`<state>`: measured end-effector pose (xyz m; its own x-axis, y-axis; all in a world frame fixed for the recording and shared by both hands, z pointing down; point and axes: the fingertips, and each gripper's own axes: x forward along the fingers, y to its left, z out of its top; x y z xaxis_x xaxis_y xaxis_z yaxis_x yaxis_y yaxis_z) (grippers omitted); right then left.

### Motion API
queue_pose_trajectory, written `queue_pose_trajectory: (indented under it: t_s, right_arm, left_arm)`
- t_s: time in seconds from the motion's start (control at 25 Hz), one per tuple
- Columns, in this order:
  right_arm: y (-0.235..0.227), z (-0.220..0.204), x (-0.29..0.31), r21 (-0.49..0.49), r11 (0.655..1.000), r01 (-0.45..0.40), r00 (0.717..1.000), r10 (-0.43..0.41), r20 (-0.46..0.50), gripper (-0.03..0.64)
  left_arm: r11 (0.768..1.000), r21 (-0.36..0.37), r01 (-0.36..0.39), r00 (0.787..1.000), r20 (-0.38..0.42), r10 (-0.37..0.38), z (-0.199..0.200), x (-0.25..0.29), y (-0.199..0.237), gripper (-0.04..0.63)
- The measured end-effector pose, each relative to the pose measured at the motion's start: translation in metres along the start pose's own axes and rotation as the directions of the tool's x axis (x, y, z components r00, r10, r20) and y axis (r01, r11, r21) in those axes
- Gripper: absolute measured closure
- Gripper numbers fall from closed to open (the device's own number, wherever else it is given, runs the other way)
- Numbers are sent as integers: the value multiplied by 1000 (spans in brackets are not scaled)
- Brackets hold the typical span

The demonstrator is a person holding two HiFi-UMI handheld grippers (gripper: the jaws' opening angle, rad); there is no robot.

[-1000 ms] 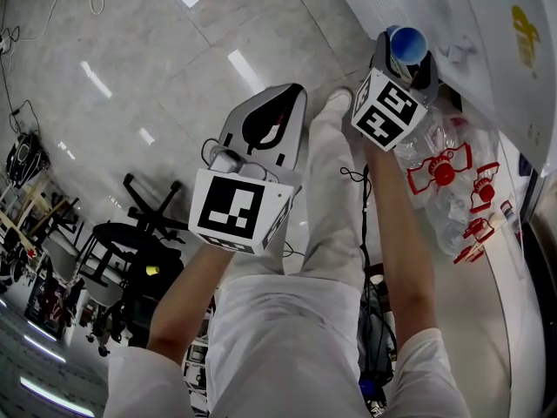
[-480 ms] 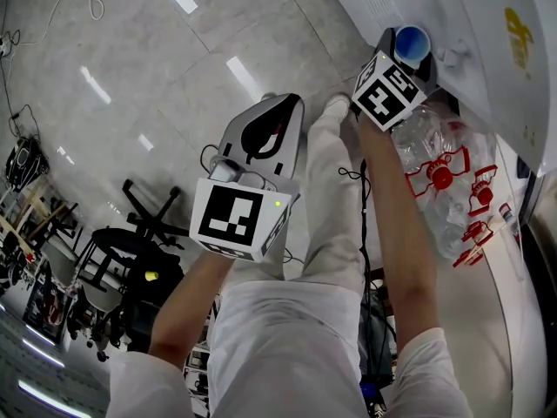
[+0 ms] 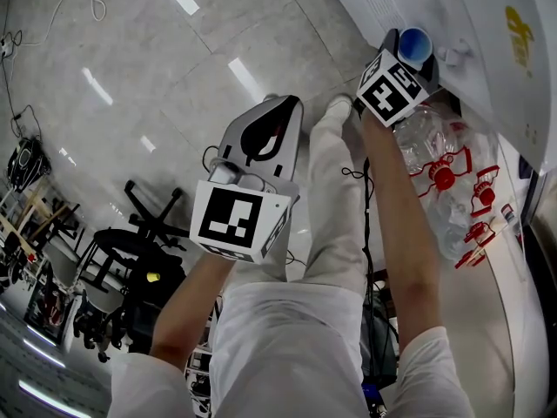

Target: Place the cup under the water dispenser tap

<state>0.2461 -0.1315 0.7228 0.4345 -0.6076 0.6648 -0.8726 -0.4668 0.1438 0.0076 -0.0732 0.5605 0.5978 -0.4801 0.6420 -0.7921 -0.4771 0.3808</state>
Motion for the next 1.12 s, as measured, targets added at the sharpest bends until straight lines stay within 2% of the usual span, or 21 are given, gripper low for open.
queue_pose_trajectory:
  t_s: [0.48,0.64,0.8,1.12]
  right_arm:
    - [2,-3,-7,19,1000,-4,1000,4,-2,236]
    - [2,-2,-16,37,999,-21,1000,21,-1,236]
    - [5,-1,-28,11,999,-48,999,48,2,242]
    - [9,1,-63,13,996,-88,996,88,15,389]
  left_arm:
    - [1000,6,14,1000,4,-14,2,-1,-4,588]
    - [1000,5,6,1000,10,-6,4,-5,-2,588]
    - [1000,19,13,1000,13,-13,10,-11,-4,588]
    - [999,38,21,999,35,-23,24,-26,-7,588]
